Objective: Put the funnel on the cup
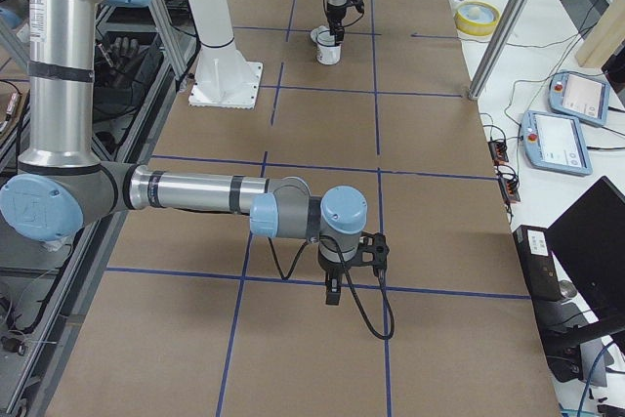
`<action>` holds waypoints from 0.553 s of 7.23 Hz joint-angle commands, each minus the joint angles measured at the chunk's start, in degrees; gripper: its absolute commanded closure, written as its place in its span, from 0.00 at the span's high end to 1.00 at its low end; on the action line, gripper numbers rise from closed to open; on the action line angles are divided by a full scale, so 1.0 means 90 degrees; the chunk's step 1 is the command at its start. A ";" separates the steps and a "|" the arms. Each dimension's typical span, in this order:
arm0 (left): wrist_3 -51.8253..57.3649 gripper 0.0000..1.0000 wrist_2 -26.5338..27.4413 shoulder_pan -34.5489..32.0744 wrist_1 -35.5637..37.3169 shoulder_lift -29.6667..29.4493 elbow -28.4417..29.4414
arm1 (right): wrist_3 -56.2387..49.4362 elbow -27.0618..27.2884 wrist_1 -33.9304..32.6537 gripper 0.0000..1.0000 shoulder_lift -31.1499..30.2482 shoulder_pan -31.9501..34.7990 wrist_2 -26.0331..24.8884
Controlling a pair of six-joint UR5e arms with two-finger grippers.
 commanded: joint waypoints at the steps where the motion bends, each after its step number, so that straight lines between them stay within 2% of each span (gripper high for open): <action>1: 0.1683 1.00 -0.0040 -0.0793 -0.0020 0.0572 -0.0899 | 0.0000 0.0000 0.0000 1.00 0.0000 0.0000 0.0000; 2: 0.2718 1.00 -0.0254 -0.1582 -0.0030 0.0856 -0.1078 | 0.0000 0.0000 0.0000 1.00 0.0000 0.0000 0.0000; 4: 0.5039 1.00 -0.1490 -0.3183 -0.0040 0.1520 -0.1070 | 0.0000 -0.0010 0.0000 1.00 0.0000 0.0000 0.0000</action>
